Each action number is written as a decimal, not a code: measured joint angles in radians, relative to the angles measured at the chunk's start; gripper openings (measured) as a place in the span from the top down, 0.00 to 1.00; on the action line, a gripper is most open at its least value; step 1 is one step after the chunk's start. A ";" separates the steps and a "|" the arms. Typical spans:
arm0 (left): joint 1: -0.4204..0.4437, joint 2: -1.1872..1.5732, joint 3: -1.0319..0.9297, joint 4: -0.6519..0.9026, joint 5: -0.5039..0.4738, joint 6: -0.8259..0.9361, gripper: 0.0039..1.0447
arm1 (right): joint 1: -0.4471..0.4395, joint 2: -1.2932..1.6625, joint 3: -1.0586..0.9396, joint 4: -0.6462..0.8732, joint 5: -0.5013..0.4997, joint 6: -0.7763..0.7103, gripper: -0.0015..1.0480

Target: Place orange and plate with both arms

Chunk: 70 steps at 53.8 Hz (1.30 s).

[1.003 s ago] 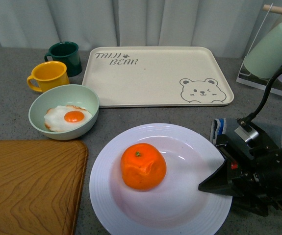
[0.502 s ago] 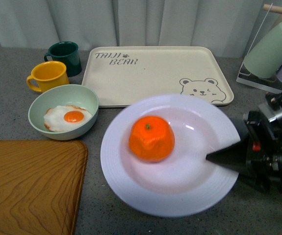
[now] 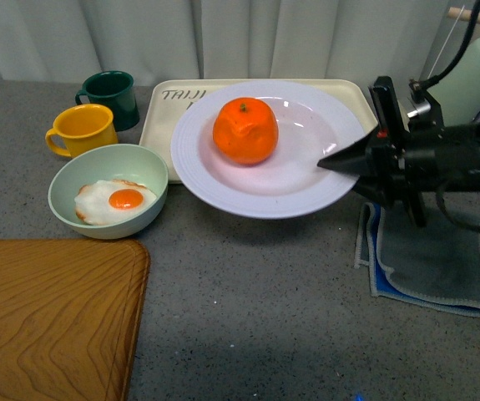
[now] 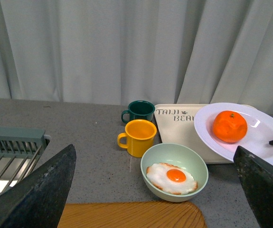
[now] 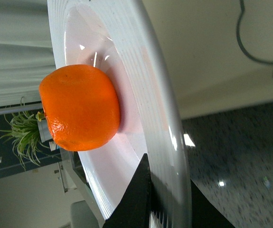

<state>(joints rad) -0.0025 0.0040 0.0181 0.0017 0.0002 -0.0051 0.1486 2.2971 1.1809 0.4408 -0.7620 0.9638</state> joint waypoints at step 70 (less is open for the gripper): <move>0.000 -0.001 0.000 -0.001 0.000 0.000 0.06 | 0.001 -0.734 -0.806 0.729 0.903 -0.936 0.61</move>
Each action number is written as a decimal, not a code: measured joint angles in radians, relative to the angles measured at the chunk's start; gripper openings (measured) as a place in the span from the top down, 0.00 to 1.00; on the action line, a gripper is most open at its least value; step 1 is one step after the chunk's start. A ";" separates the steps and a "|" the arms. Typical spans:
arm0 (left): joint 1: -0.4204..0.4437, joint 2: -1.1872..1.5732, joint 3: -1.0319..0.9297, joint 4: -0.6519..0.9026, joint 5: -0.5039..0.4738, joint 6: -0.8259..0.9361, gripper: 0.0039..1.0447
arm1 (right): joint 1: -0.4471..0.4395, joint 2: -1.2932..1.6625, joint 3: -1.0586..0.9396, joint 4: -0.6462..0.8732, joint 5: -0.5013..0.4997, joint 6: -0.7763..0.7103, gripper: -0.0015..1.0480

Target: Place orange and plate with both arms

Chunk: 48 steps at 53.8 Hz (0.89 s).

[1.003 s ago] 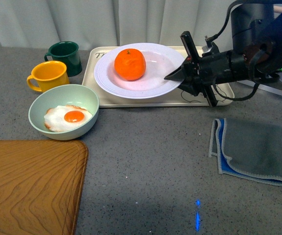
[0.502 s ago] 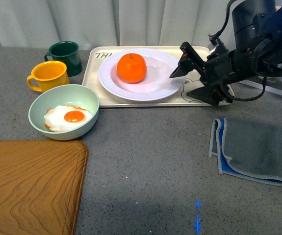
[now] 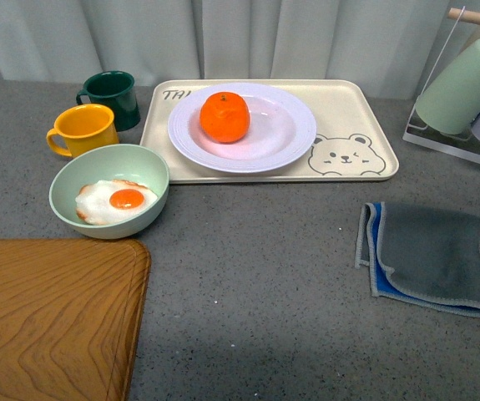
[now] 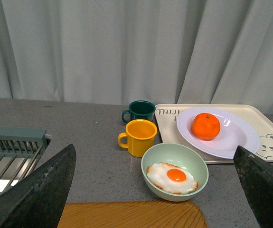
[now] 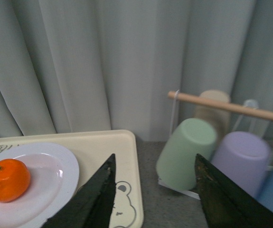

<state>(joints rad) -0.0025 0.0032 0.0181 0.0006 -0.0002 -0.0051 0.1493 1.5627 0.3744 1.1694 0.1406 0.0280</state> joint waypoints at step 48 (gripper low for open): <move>0.000 0.000 0.000 0.000 -0.002 0.000 0.06 | -0.147 -1.559 -0.369 -1.168 -0.142 -0.026 0.30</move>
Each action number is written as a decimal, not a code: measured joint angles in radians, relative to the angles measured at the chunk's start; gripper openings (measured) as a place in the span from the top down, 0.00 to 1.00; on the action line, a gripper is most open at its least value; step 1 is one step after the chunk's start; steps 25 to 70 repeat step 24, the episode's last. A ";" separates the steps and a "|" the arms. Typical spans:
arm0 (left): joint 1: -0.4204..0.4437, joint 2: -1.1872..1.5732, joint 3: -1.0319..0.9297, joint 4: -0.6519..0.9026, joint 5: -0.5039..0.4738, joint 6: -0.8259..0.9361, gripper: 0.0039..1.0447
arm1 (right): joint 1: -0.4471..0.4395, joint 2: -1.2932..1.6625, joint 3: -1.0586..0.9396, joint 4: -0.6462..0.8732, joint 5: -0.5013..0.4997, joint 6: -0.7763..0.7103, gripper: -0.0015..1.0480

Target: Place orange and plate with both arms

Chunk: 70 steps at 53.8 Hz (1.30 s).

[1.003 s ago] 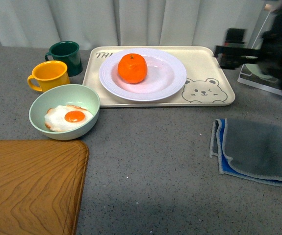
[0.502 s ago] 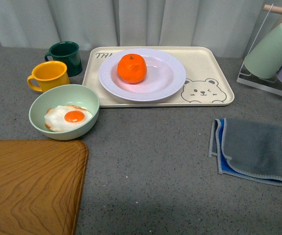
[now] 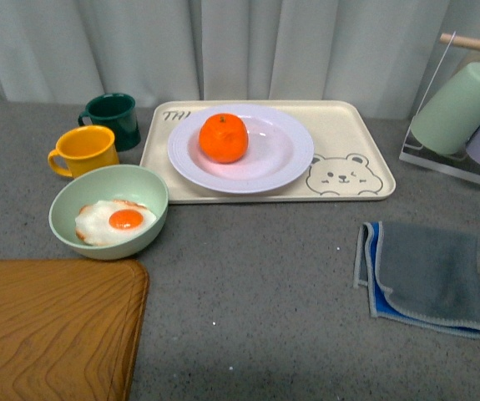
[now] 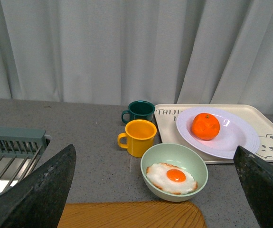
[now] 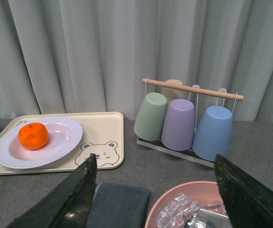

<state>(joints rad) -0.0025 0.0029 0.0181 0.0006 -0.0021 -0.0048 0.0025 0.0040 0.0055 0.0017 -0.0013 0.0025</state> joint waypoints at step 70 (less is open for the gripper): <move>0.000 0.000 0.000 0.000 0.000 0.000 0.06 | 0.000 0.000 0.000 0.000 0.000 0.000 0.09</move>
